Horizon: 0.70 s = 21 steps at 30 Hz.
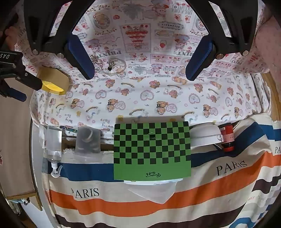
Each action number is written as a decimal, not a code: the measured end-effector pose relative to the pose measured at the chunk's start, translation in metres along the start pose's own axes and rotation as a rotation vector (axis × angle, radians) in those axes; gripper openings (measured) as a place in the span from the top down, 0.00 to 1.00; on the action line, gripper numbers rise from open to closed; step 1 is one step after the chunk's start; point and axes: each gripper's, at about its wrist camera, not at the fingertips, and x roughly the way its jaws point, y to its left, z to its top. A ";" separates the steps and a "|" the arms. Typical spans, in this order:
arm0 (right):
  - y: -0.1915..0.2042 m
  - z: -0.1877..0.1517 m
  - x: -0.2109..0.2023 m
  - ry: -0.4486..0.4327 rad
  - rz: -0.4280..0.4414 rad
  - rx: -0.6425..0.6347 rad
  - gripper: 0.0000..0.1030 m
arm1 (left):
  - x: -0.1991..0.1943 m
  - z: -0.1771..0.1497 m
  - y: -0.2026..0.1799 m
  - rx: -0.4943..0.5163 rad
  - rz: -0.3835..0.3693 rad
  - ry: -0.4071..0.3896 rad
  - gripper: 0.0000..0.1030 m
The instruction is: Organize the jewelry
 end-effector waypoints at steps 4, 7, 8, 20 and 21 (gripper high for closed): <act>0.000 0.000 0.000 0.000 0.002 0.007 0.00 | 0.002 0.000 0.000 -0.012 0.016 0.008 0.01; 0.000 0.000 0.000 -0.002 0.003 0.006 0.00 | 0.000 0.000 -0.002 -0.019 -0.013 -0.004 0.01; 0.000 0.000 0.000 -0.002 0.004 0.006 0.00 | -0.001 0.000 -0.005 -0.011 -0.017 -0.009 0.01; -0.004 0.001 -0.003 -0.017 0.001 0.024 0.00 | -0.003 0.000 -0.002 -0.001 -0.015 -0.010 0.01; -0.003 0.000 -0.004 -0.016 0.003 0.021 0.00 | -0.003 0.000 -0.002 0.001 -0.014 -0.010 0.01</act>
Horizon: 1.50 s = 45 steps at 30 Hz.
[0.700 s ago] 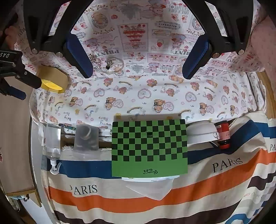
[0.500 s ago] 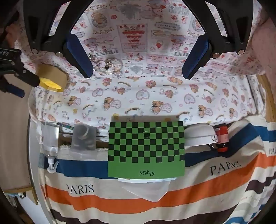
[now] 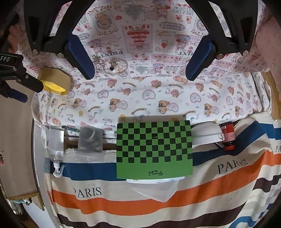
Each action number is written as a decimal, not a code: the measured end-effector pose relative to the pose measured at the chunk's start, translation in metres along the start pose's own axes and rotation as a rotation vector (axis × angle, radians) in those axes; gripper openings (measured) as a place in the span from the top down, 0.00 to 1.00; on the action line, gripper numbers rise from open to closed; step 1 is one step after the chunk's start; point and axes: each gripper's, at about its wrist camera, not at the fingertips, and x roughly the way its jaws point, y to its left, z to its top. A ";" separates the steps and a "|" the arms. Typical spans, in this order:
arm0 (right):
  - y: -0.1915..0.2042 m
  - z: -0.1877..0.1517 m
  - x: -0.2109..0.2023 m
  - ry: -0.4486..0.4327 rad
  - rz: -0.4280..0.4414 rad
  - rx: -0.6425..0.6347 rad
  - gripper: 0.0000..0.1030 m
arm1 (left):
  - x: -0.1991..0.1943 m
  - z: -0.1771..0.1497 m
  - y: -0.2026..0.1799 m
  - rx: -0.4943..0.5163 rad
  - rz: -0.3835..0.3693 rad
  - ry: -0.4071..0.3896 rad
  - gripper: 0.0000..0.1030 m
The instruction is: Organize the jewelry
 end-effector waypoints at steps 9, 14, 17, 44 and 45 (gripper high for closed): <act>0.000 0.000 0.002 0.009 -0.018 -0.001 0.00 | 0.000 0.000 0.002 -0.010 0.014 0.006 0.01; 0.001 0.000 0.002 0.008 -0.021 -0.003 0.00 | 0.001 0.000 0.002 -0.009 0.012 0.006 0.01; 0.000 0.000 0.002 0.007 -0.022 0.001 0.00 | 0.000 0.000 0.001 -0.010 0.013 0.006 0.01; 0.000 -0.001 0.002 0.008 -0.020 0.007 0.00 | 0.003 -0.001 0.004 -0.021 0.024 0.016 0.01; 0.000 -0.001 0.002 0.008 -0.020 0.006 0.00 | 0.003 -0.001 0.004 -0.020 0.020 0.014 0.01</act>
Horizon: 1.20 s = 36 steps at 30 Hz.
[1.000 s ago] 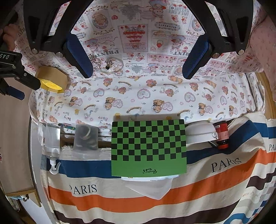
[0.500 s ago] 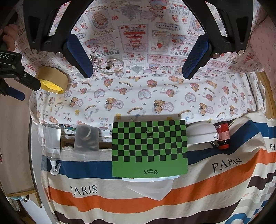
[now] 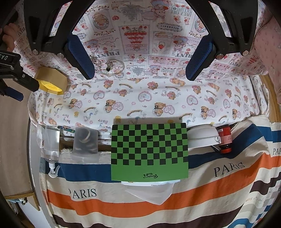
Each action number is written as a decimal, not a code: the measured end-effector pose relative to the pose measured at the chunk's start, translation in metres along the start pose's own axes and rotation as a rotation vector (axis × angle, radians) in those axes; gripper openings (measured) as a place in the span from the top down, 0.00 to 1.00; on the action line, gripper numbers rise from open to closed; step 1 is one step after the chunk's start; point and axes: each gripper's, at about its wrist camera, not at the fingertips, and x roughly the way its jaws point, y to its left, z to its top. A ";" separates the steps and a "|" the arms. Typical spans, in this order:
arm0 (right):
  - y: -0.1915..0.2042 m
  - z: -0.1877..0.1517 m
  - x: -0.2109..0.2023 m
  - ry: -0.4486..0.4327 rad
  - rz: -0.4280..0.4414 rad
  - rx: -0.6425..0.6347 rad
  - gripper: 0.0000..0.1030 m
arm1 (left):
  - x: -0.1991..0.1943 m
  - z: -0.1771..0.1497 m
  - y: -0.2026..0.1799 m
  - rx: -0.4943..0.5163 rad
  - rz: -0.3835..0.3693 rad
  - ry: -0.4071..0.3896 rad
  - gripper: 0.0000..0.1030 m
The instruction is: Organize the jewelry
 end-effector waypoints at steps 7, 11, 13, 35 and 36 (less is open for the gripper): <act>0.000 0.000 0.000 0.001 0.001 -0.001 0.00 | 0.000 0.000 0.000 0.000 -0.008 0.004 0.01; -0.001 0.000 0.000 0.001 0.000 -0.002 0.00 | 0.000 0.001 0.001 0.001 -0.008 0.004 0.01; 0.000 0.000 0.001 0.002 -0.001 -0.002 0.00 | 0.000 0.001 0.001 0.000 -0.008 0.004 0.01; 0.002 -0.001 0.004 0.039 0.002 -0.019 0.00 | 0.015 -0.001 0.017 -0.090 -0.027 0.094 0.01; 0.002 -0.001 0.006 0.053 -0.001 -0.019 0.00 | 0.018 -0.002 0.020 -0.099 -0.032 0.111 0.01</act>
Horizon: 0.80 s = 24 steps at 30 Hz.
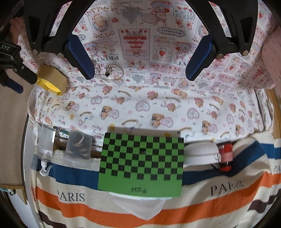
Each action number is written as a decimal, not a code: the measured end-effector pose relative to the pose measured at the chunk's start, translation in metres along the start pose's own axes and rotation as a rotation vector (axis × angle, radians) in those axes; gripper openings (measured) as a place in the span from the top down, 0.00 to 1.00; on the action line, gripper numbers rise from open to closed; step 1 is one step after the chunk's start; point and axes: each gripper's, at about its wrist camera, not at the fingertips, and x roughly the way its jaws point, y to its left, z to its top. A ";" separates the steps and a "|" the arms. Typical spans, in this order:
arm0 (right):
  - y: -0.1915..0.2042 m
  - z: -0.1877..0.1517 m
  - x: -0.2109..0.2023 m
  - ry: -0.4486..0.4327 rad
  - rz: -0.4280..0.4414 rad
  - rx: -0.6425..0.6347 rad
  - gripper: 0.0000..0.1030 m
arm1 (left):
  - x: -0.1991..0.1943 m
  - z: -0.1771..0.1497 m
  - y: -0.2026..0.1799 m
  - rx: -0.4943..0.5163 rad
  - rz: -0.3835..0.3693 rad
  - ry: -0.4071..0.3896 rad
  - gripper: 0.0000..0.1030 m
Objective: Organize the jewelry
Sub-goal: 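Move the right tool down over the silver charm bangle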
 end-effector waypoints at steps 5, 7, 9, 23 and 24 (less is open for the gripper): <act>-0.002 -0.002 0.004 0.030 -0.039 -0.003 0.00 | 0.016 0.000 0.017 -0.074 0.004 0.094 0.01; 0.000 -0.001 0.004 0.035 -0.052 -0.026 0.00 | 0.022 0.002 0.029 -0.113 0.017 0.122 0.01; 0.003 0.003 0.004 0.043 -0.054 -0.048 0.00 | 0.025 0.004 0.040 -0.138 0.032 0.146 0.01; 0.087 0.042 0.109 0.522 0.248 -0.111 0.00 | 0.035 0.014 0.082 -0.189 0.067 0.194 0.01; 0.094 0.042 0.119 0.555 0.266 -0.107 0.00 | 0.037 0.013 0.085 -0.199 0.071 0.202 0.01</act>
